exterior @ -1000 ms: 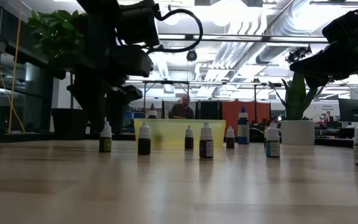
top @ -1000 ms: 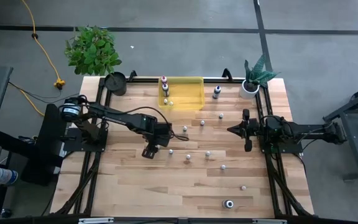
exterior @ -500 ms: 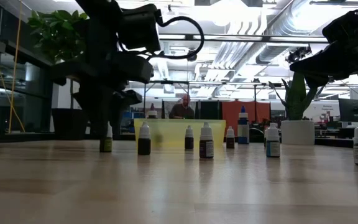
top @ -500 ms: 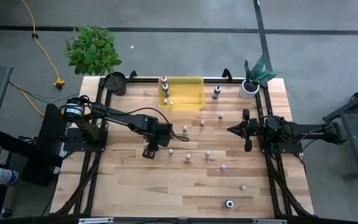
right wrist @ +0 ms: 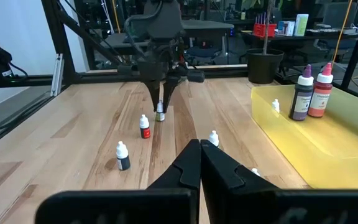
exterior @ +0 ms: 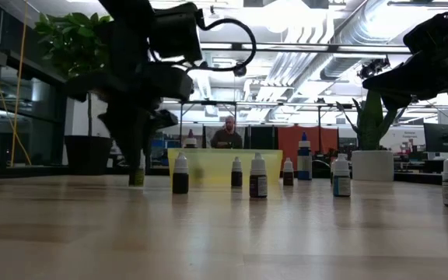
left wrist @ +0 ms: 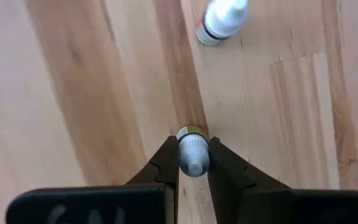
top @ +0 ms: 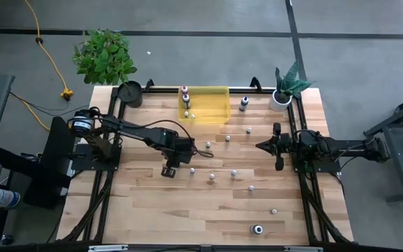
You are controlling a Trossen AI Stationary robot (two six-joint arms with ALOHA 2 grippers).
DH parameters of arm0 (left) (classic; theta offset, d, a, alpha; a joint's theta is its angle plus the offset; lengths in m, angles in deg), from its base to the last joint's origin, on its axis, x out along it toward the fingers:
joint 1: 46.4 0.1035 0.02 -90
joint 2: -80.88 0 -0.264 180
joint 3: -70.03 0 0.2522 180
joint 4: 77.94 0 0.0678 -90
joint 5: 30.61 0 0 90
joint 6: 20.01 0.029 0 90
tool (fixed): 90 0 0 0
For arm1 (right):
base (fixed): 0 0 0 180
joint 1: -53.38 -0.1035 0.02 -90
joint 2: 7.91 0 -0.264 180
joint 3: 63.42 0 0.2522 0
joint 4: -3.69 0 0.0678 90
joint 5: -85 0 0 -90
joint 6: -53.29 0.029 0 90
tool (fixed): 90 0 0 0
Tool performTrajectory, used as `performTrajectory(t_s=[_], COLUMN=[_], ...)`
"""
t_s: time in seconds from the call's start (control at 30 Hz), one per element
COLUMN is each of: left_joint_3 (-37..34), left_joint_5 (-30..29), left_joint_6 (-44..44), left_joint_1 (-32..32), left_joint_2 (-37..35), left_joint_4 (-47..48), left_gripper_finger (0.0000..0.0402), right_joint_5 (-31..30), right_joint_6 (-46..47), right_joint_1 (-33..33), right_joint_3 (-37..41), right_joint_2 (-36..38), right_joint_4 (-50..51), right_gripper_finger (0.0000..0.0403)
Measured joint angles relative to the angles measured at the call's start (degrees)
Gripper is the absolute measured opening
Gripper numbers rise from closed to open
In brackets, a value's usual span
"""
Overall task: Pick & Place food coloring
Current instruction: Put the bottom small green food coloring bottle into the yellow container
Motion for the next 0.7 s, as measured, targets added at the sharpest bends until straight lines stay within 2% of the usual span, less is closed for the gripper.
performTrajectory(t_s=[0.3,0.7], left_joint_3=[8.13,22.81], left_joint_5=[-0.96,-2.46], left_joint_6=[-3.56,-12.26], left_joint_1=[3.21,11.97], left_joint_2=[-1.38,-1.68], left_joint_4=[5.94,10.91], left_gripper_finger=[0.0044,0.0044], right_joint_5=[-0.01,-0.01], right_joint_6=[0.0,-0.01], right_joint_1=[0.01,0.01], right_joint_3=[-0.01,-0.02], right_joint_2=[0.0,0.0], right_joint_4=[0.0,0.0], right_gripper_finger=[0.0,0.0])
